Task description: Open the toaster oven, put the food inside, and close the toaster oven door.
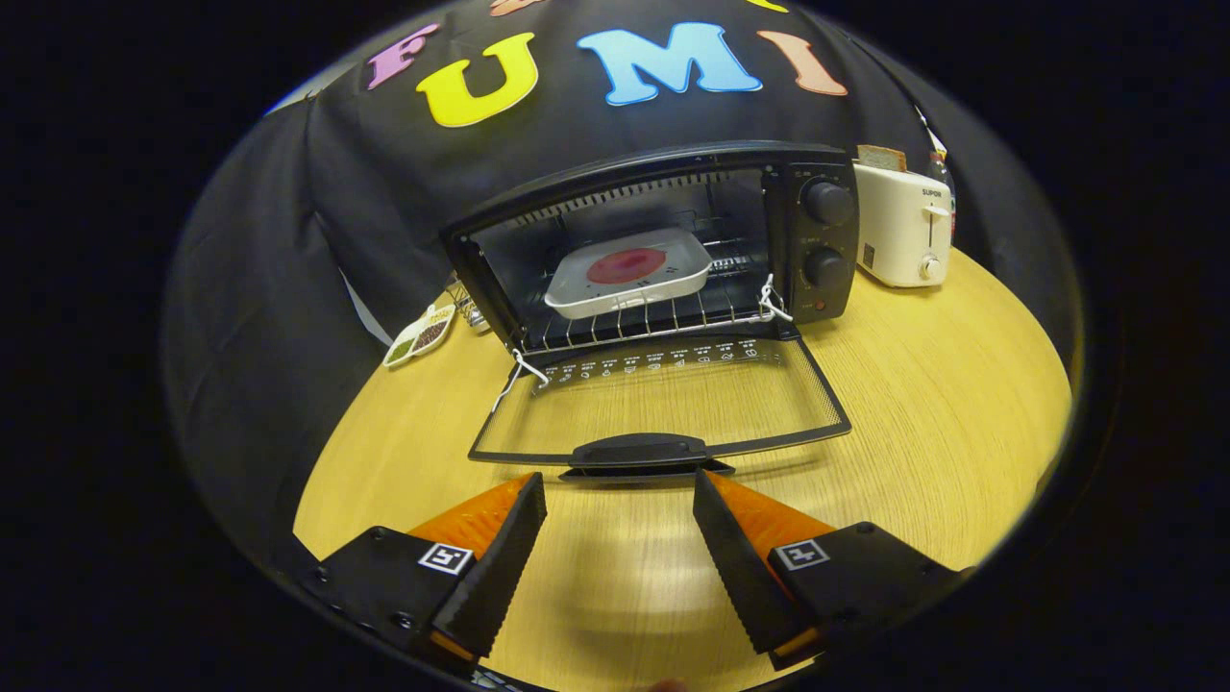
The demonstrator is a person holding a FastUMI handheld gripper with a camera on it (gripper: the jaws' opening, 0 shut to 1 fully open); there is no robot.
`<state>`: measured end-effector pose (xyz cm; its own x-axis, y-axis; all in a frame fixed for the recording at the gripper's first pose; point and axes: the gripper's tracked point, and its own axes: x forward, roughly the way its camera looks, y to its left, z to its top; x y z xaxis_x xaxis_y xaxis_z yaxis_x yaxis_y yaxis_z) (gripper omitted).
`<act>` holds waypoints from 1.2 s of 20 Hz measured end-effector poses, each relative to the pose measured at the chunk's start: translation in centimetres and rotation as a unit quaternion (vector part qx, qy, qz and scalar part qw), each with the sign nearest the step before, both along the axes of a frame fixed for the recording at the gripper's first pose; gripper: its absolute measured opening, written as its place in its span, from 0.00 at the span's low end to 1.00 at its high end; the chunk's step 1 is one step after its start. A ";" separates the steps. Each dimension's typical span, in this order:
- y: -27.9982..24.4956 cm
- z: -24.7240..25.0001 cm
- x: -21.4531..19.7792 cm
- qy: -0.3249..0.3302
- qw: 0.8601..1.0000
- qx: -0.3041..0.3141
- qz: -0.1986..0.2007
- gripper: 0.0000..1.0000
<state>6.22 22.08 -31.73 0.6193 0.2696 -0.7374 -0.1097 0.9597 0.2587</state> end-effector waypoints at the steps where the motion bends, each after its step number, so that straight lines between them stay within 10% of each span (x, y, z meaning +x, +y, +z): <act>1: 0.0 -0.6 -0.1 0.004 1.000 -0.014 0.008 0.98; 24: -0.7 -1.5 0.8 0.004 0.994 -0.110 -0.022 0.95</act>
<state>7.03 21.37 -33.24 0.6200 0.0738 -0.7811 -0.0656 0.9970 0.0421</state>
